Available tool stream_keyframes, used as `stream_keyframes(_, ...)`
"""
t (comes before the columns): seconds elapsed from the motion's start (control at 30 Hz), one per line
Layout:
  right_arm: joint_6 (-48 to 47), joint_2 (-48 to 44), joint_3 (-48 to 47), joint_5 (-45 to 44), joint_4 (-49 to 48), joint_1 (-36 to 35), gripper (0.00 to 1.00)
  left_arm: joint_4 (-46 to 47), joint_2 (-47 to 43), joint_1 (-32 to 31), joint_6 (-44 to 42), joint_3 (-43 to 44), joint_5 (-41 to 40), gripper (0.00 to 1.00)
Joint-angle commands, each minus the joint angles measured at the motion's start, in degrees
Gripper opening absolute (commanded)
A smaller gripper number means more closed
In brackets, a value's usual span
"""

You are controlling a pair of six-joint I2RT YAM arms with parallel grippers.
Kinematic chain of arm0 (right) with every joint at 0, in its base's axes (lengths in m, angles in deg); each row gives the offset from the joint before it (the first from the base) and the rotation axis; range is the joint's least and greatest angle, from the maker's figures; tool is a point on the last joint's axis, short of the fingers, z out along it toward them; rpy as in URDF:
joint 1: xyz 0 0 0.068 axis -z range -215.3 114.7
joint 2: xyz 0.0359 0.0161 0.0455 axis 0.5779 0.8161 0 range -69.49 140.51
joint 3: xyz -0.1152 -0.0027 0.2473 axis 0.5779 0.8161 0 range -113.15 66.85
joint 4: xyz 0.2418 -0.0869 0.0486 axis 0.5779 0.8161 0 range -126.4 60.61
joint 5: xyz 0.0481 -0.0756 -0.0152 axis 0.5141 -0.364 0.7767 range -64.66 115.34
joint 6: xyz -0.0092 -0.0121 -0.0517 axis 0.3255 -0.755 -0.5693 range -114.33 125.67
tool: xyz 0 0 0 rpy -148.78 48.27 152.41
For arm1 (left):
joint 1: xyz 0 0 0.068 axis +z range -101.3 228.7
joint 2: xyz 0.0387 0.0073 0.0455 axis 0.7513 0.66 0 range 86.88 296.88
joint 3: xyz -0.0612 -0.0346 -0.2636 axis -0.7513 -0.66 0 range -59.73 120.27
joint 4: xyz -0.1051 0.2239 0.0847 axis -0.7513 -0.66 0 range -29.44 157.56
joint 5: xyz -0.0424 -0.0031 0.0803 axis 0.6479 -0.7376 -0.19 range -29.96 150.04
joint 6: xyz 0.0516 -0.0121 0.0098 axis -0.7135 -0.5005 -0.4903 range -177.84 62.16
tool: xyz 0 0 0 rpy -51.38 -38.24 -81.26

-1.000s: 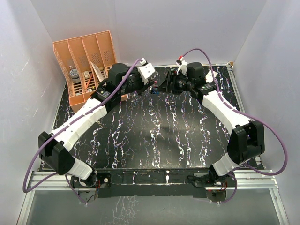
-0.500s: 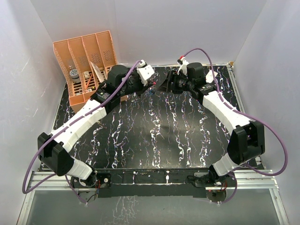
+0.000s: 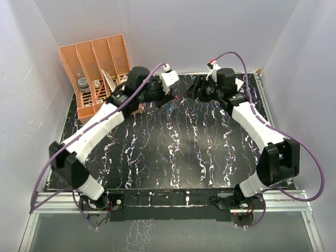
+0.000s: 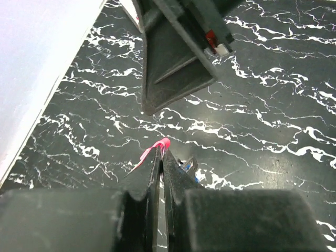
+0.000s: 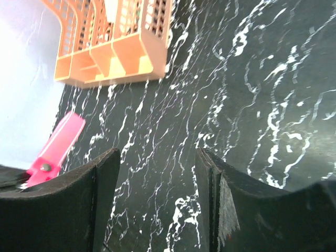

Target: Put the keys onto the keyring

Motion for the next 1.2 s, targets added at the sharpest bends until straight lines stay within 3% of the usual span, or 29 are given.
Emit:
stream_keyframes(0.0,1.1,-4.6,1.2,-2.9,-4.3,4.5,0.57,-19.5,11.2,0.0,-0.2,14.1,2.6,0.0)
stream_keyframes(0.07,1.5,-5.8,1.8,-2.9,-4.9,6.2,0.57,-20.7,12.4,0.0,0.3,14.4,6.1,0.0)
stream_keyframes(0.17,1.6,-7.0,2.6,-2.7,-5.4,7.9,0.57,-13.4,10.1,1.9,3.7,9.3,15.7,0.0)
stream_keyframes(0.33,1.5,-7.5,3.3,-2.1,-5.6,9.2,0.57,-19.8,12.8,2.5,0.3,11.1,23.5,0.0)
stream_keyframes(0.6,1.7,-7.8,3.8,-1.4,-6.1,9.9,0.57,-20.9,14.0,2.5,-0.7,6.8,21.7,0.0)
stream_keyframes(0.9,1.2,-9.5,5.3,-2.1,-6.9,10.7,0.58,-20.8,17.6,2.5,2.6,5.2,12.4,0.0)
stream_keyframes(1.07,-0.5,-11.2,7.1,-2.0,-8.8,11.0,0.69,-20.4,20.6,2.4,2.8,5.7,12.0,0.0)
stream_keyframes(1.17,-0.9,-12.0,7.9,-2.3,-8.9,11.4,0.69,-20.7,21.9,1.8,1.6,6.5,13.0,0.0)
